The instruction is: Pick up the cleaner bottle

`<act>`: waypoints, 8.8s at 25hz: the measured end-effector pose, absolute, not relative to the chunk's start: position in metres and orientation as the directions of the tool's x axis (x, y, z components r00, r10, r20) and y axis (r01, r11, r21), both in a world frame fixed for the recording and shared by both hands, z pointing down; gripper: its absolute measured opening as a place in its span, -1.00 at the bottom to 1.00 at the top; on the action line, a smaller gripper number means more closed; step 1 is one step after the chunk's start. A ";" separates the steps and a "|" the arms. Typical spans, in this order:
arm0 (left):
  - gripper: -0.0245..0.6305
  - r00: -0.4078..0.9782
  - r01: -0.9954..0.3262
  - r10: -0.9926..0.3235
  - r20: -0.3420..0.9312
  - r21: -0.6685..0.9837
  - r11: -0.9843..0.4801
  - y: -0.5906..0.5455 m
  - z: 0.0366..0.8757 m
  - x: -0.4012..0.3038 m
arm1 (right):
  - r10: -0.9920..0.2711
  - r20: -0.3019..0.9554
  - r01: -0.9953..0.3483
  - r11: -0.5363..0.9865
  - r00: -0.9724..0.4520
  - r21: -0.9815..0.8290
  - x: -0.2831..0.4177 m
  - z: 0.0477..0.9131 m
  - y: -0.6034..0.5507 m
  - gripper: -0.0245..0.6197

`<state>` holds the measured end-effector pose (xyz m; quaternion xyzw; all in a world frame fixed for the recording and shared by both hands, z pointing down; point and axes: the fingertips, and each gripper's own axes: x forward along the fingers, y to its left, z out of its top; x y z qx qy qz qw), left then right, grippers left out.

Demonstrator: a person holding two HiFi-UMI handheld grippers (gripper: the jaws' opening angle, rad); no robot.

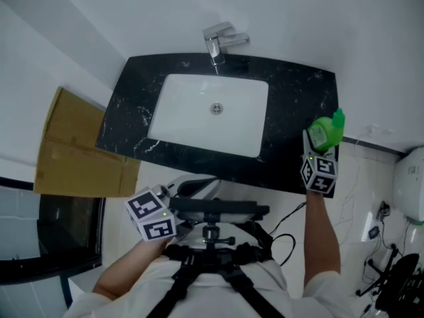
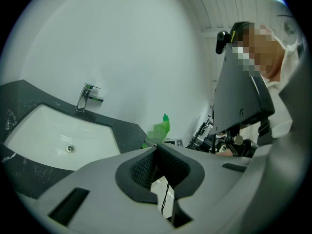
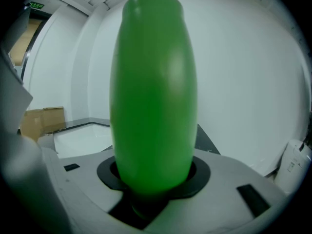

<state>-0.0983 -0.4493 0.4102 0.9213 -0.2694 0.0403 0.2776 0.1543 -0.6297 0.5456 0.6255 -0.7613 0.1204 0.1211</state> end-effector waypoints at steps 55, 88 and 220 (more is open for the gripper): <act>-0.94 0.872 -0.458 -0.475 0.114 0.531 -0.713 -0.450 0.403 -0.107 | -0.927 0.342 -0.980 0.189 -0.156 0.066 0.156 0.488 -0.622 -0.37; -0.94 0.925 -0.342 -0.376 0.046 0.531 -0.776 -0.453 0.395 -0.105 | -0.938 0.333 -0.985 0.142 -0.101 0.101 0.152 0.445 -0.593 -0.37; -0.94 0.863 -0.475 -0.504 0.043 0.409 -0.779 -0.472 0.382 -0.148 | -0.921 0.359 -0.986 0.165 -0.153 0.003 0.081 0.403 -0.451 -0.37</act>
